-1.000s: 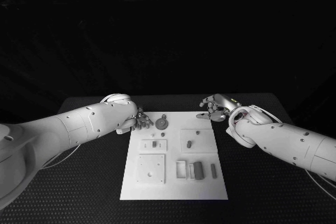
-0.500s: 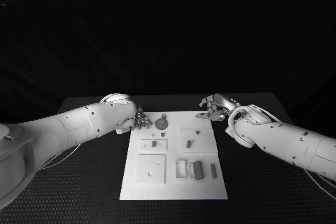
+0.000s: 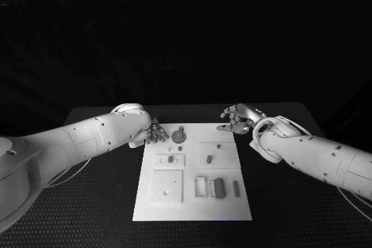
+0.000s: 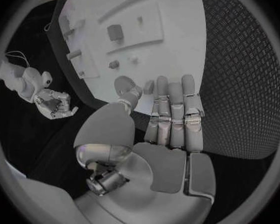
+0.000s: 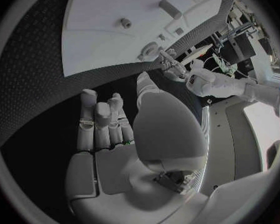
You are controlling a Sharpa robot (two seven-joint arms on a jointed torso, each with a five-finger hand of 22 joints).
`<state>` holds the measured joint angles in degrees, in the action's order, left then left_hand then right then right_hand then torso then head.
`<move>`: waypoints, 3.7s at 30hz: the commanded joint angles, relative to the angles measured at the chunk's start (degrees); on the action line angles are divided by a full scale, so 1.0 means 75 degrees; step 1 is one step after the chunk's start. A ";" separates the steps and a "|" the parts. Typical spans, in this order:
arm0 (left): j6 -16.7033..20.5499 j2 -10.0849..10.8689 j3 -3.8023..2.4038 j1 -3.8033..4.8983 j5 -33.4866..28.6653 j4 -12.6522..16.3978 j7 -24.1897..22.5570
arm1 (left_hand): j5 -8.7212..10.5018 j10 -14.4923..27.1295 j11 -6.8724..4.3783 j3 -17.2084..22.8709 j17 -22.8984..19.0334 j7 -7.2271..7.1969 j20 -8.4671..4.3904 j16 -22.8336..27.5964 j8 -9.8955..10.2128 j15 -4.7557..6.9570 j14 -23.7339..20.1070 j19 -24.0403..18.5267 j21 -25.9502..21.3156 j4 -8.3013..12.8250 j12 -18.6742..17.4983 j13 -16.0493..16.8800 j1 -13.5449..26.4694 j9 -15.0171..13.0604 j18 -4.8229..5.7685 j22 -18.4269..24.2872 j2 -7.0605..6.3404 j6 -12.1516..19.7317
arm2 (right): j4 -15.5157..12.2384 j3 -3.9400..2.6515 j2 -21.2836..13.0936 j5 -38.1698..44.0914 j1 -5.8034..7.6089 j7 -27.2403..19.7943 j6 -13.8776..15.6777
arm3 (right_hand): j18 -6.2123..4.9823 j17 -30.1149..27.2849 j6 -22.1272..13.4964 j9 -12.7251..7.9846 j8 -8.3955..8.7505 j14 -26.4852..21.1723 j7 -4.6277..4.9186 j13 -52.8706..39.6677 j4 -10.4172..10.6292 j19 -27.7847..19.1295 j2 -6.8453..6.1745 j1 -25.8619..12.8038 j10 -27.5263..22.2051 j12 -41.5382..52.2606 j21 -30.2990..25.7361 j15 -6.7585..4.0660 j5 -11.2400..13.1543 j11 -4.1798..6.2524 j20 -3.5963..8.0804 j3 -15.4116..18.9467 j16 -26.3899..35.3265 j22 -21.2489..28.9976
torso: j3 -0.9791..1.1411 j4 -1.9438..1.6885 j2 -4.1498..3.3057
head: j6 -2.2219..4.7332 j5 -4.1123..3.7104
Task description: Assemble the parts on the task board
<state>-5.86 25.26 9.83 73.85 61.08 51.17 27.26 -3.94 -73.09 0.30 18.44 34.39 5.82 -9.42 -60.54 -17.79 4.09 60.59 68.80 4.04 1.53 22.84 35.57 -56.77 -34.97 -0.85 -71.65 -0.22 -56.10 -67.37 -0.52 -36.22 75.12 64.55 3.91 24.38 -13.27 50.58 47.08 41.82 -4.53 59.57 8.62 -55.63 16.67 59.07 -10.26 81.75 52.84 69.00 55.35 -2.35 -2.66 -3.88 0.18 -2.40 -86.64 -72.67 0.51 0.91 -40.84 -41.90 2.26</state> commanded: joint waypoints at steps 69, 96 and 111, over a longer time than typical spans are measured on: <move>0.2509 0.2435 0.0392 0.0009 -0.0309 0.4105 0.0337 | -0.0933 -0.0587 -0.0304 0.2506 -0.0099 -0.0249 -0.0186 -0.0389 -0.0416 0.0205 0.0574 0.0666 0.0107 0.1078 0.0396 -0.0058 -0.0009 0.0051 0.0113 -0.0399 -0.0158 -0.0811 | -0.0050 -0.0002 -0.0138 0.0004 -0.0008 0.0007 -0.0131 | -0.0231 -0.0021 -0.0162 0.0021 0.0047 -0.0057 0.0239 0.0023 0.0012 -0.0004 -0.0013 -0.0083 -0.0053 0.0052 -0.0002 0.0013 0.0003 -0.0008 0.0060 -0.0089 -0.0049 -0.0005 | -0.0006 -0.0010 0.0010 | 0.0043 0.0034; 0.1639 0.2396 0.0518 -0.0038 -0.0141 0.4139 0.0595 | -0.0930 -0.0582 -0.0302 0.2537 -0.0099 -0.0248 -0.0182 -0.0390 -0.0414 0.0205 0.0571 0.0664 0.0096 0.1038 0.0396 -0.0059 0.0016 0.0060 0.0113 -0.0415 -0.0191 -0.0812 | -0.0089 -0.0002 -0.0163 0.0004 -0.0007 0.0016 -0.0123 | -0.0231 -0.0027 -0.0163 0.0025 0.0047 -0.0064 0.0240 0.0031 0.0011 -0.0011 -0.0021 -0.0096 -0.0060 0.0056 -0.0001 0.0014 0.0002 -0.0008 0.0058 -0.0106 -0.0052 -0.0007 | -0.0006 -0.0003 0.0000 | -0.0051 0.0132; 0.1688 0.2239 0.0518 -0.0137 0.0073 0.3924 0.0542 | -0.0933 -0.0588 -0.0305 0.2546 -0.0095 -0.0250 -0.0185 -0.0397 -0.0418 0.0205 0.0573 0.0673 0.0097 0.1027 0.0403 -0.0055 0.0022 0.0062 0.0113 -0.0426 -0.0189 -0.0820 | -0.0093 -0.0002 -0.0172 0.0004 -0.0007 0.0011 -0.0121 | -0.0231 -0.0029 -0.0165 0.0027 0.0048 -0.0066 0.0240 0.0035 0.0010 -0.0014 -0.0025 -0.0099 -0.0063 0.0059 0.0001 0.0014 0.0002 -0.0008 0.0058 -0.0117 -0.0054 -0.0008 | 0.0008 0.0003 0.0001 | -0.0053 0.0121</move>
<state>7.23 42.20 13.74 72.85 60.70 80.62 31.57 -10.72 -77.07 -2.04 35.01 33.73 3.93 -10.72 -63.23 -20.80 5.48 64.72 73.61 4.49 7.18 25.67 35.13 -56.23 -34.42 -0.83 -74.76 -1.65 -61.76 -67.96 -0.51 -37.49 75.08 64.52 4.12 24.00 -13.27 50.41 47.08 41.92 -4.53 59.40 8.86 -55.46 16.83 58.96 -10.48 81.52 52.84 69.22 55.35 -2.18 -2.66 -3.88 0.05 -2.88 -86.87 -72.68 0.52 0.91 -40.83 -42.33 3.20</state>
